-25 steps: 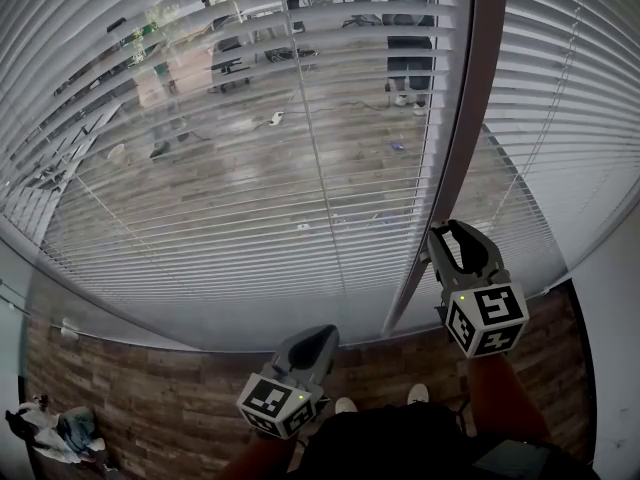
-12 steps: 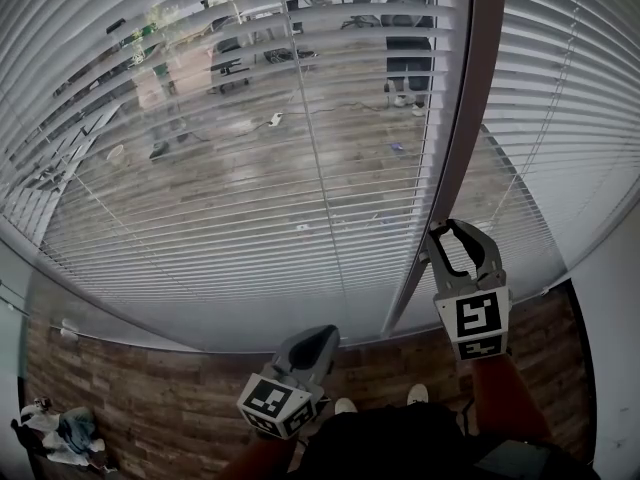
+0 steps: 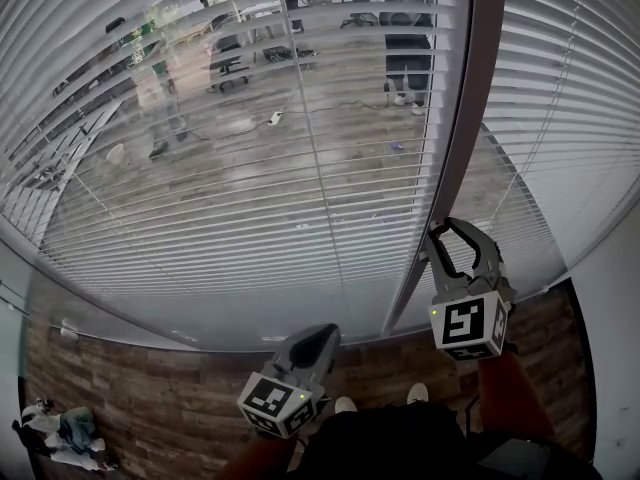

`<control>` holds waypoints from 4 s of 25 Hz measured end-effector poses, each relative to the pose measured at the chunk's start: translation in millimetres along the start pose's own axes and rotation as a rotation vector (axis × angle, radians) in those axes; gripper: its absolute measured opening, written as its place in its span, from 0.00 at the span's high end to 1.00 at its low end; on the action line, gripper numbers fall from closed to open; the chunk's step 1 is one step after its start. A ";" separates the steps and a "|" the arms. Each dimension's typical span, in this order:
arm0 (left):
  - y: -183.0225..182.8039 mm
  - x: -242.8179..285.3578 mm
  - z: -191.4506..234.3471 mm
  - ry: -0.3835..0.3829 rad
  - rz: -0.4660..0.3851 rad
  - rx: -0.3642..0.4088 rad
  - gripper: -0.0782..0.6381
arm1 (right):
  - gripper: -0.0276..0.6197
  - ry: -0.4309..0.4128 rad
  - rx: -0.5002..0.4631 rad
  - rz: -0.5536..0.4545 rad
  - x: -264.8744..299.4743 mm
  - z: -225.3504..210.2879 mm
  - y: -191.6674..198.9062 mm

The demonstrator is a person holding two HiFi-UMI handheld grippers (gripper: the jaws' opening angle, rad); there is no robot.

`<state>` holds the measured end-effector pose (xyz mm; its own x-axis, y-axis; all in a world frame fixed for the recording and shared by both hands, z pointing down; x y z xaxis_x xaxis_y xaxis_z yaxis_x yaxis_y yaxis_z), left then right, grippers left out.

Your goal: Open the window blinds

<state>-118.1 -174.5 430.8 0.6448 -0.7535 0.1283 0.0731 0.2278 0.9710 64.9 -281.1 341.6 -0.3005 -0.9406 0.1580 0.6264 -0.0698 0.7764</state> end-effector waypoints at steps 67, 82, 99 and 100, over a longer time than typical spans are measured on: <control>7.1 -3.8 -0.6 0.000 0.002 -0.010 0.89 | 0.72 0.045 -0.214 0.038 0.6 6.9 4.3; 9.3 -6.3 -0.6 -0.002 0.007 -0.012 0.89 | 0.70 -0.002 0.087 -0.054 -8.9 5.4 -0.5; 10.0 -2.9 -2.1 0.001 0.010 -0.019 0.89 | 0.70 -0.099 0.689 -0.135 -1.2 -5.9 16.0; 10.4 -3.2 -2.6 0.001 0.010 -0.020 0.89 | 0.70 -0.101 0.700 -0.136 -1.4 -5.6 16.1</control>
<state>-117.5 -168.1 440.0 0.6463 -0.7505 0.1379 0.0817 0.2477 0.9654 79.4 -282.8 350.4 -0.4293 -0.9011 0.0610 -0.0192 0.0766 0.9969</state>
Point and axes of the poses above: the fingertips, and each gripper's own axes: x forward along the fingers, z to its left, y out of its underside, the point moved 3 cm from there along -x, backward along the fingers, and after that the axes turned 1 degree about -y, right-handed, at the moved point
